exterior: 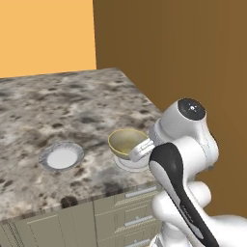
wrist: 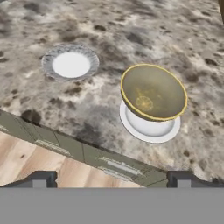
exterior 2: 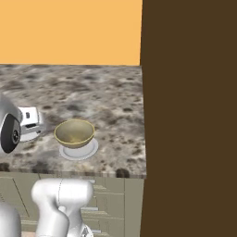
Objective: Move the bowls from the cabinet to the plates on the dining table.
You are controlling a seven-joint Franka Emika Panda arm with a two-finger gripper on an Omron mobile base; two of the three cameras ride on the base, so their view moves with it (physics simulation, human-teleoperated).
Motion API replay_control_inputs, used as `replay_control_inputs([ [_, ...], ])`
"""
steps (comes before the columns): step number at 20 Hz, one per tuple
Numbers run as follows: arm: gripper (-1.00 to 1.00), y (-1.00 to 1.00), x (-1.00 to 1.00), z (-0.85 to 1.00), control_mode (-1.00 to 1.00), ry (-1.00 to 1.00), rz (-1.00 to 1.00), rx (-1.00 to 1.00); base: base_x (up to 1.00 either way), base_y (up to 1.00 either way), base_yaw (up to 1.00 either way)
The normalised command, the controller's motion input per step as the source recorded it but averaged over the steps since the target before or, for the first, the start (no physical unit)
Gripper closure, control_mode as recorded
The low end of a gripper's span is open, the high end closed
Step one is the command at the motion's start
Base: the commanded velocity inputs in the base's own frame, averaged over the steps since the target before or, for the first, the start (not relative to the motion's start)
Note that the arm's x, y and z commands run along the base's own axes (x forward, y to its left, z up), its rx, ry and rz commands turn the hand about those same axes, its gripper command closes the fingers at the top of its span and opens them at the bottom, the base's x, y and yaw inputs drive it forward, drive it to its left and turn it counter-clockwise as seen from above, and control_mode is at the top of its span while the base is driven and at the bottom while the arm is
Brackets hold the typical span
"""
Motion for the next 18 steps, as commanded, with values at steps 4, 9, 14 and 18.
replay_control_inputs([
  [4, -1.00, -0.49, -0.04, 0.00, -1.00, 0.00, -0.17, -0.01, 0.00, 0.00, 0.00],
  [9, -1.00, 0.00, 0.00, 0.00, 1.00, 0.00, 0.00, 0.00, -0.49, -0.01, -0.06],
  [14, -1.00, 0.00, 0.00, 0.00, 1.00, 0.00, 0.00, 0.00, -0.53, 0.33, 0.01],
  [18, -1.00, 0.00, 0.00, 0.00, 1.00, 0.00, 0.00, 0.00, 0.00, 0.52, 0.23],
])
